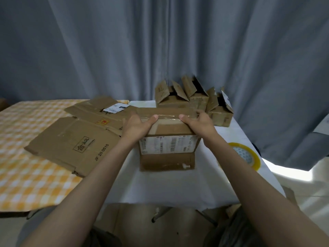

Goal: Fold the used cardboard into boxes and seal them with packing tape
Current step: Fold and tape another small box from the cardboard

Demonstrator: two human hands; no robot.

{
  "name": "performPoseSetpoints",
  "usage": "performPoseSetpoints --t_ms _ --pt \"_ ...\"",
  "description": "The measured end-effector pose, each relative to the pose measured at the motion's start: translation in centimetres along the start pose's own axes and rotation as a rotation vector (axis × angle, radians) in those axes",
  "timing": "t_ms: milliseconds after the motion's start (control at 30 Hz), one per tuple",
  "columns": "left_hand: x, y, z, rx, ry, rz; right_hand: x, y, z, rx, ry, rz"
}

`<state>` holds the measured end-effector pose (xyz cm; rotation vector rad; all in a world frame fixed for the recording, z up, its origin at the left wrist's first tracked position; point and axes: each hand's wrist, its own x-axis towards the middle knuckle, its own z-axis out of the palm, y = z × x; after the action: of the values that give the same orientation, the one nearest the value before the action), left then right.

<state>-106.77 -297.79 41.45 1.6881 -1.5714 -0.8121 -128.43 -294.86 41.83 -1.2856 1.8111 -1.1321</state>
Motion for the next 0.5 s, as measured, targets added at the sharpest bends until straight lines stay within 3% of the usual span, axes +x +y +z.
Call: performPoseSetpoints --t_ms 233,400,500 --pt "-1.9 3.2 -1.6 -0.063 0.161 0.3 -2.6 -0.8 -2.8 0.037 0.193 -0.215" --pt "-2.6 1.0 -0.3 -0.388 0.15 0.246 -3.5 2.6 -2.4 0.207 0.179 -0.117" --pt "-2.7 -1.9 1.1 -0.29 0.08 0.269 -3.7 5.4 -1.5 0.165 0.141 -0.097"
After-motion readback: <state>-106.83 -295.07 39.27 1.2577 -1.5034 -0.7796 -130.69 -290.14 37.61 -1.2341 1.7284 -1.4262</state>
